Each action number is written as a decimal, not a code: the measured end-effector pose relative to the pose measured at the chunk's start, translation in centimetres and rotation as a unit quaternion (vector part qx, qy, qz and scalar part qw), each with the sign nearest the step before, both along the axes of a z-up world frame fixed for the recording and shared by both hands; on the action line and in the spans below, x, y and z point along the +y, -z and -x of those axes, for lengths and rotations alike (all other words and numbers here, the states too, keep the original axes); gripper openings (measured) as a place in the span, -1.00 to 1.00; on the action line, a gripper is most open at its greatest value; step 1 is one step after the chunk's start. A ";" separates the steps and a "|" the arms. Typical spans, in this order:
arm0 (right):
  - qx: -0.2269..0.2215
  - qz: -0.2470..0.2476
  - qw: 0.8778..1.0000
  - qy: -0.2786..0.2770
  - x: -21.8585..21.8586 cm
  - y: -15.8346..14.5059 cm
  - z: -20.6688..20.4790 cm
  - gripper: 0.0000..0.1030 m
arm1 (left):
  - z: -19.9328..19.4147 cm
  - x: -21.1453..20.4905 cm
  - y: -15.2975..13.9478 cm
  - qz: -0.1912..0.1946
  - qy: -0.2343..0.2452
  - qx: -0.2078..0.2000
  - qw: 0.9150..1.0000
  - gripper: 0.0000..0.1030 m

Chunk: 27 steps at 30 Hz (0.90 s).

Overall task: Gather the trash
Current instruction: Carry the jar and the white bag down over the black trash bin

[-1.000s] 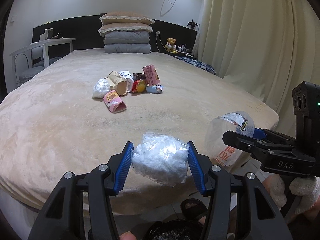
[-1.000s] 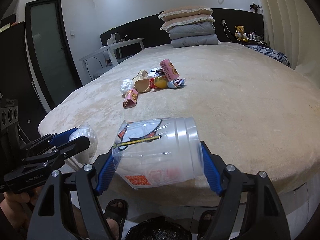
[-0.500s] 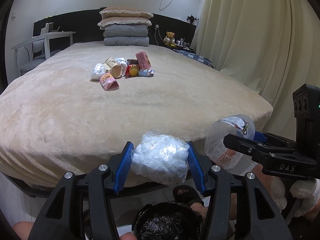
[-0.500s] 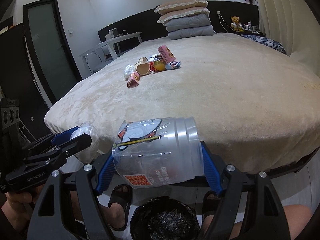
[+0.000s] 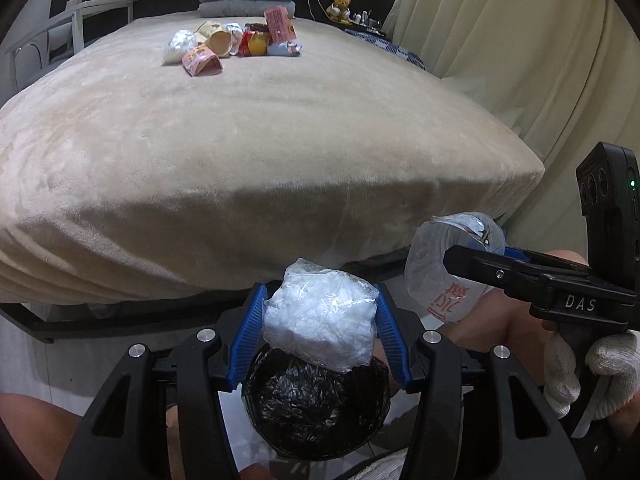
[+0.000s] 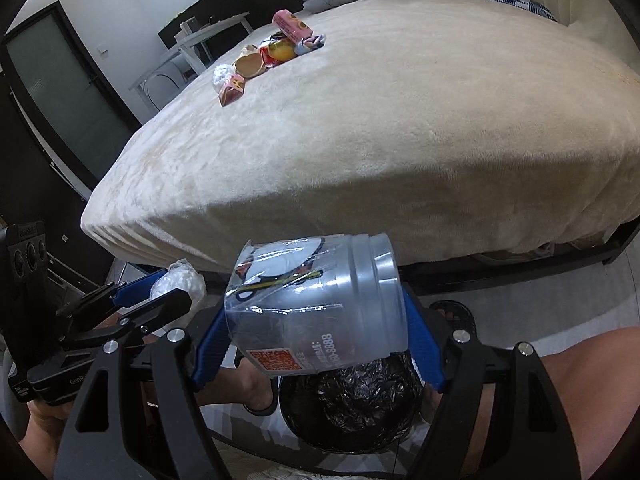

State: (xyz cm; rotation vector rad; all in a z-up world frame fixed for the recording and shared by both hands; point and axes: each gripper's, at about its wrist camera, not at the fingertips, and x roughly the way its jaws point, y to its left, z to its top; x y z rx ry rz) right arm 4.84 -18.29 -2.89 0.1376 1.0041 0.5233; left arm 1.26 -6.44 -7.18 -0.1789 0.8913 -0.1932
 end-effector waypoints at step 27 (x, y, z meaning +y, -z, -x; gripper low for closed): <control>0.137 0.039 0.989 -0.034 1.8 6.0 -0.8 0.48 | -0.8 0.6 7.8 0.026 0.014 0.216 0.976 0.01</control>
